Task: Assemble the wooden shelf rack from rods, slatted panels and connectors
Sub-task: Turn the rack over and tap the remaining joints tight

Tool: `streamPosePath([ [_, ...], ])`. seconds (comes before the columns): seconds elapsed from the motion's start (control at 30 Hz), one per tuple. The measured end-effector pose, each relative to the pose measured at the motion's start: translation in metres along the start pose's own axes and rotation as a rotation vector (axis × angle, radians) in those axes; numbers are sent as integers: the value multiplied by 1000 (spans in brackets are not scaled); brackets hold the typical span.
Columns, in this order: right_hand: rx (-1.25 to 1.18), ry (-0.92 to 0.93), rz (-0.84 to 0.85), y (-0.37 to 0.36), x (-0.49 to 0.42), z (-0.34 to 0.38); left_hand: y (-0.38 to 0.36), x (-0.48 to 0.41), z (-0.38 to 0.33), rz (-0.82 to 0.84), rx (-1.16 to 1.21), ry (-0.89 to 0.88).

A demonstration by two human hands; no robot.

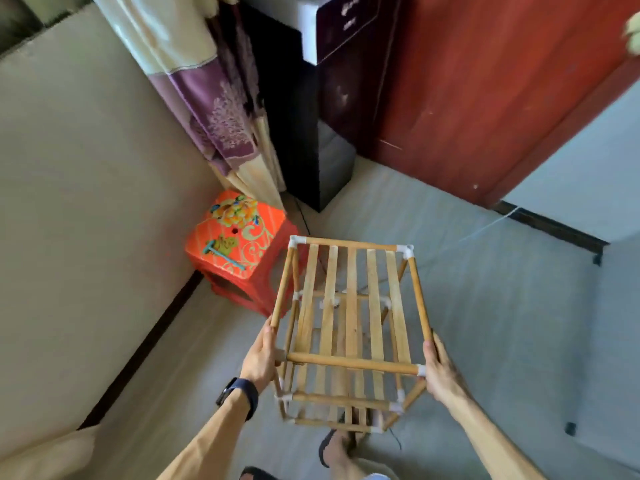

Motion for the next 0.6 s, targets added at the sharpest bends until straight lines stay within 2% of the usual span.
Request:
streamPosePath([
  [0.3,-252,-86,-117,170,-48,-25,-145,-40,-190,209,-151,-252],
  [0.6,-507,-183,-296,305,-104,-57,-301,-85,-326,428,-256,-269],
])
Point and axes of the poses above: each hand's wrist, its own x-axis away from the middle knuckle, its own y-axis out of the back of the hand, z = x × y, the point moved 3 cm from there along -x, towards the middle knuckle, and after that the axes turned 11 degrees about -y, right-handed, at the moved point
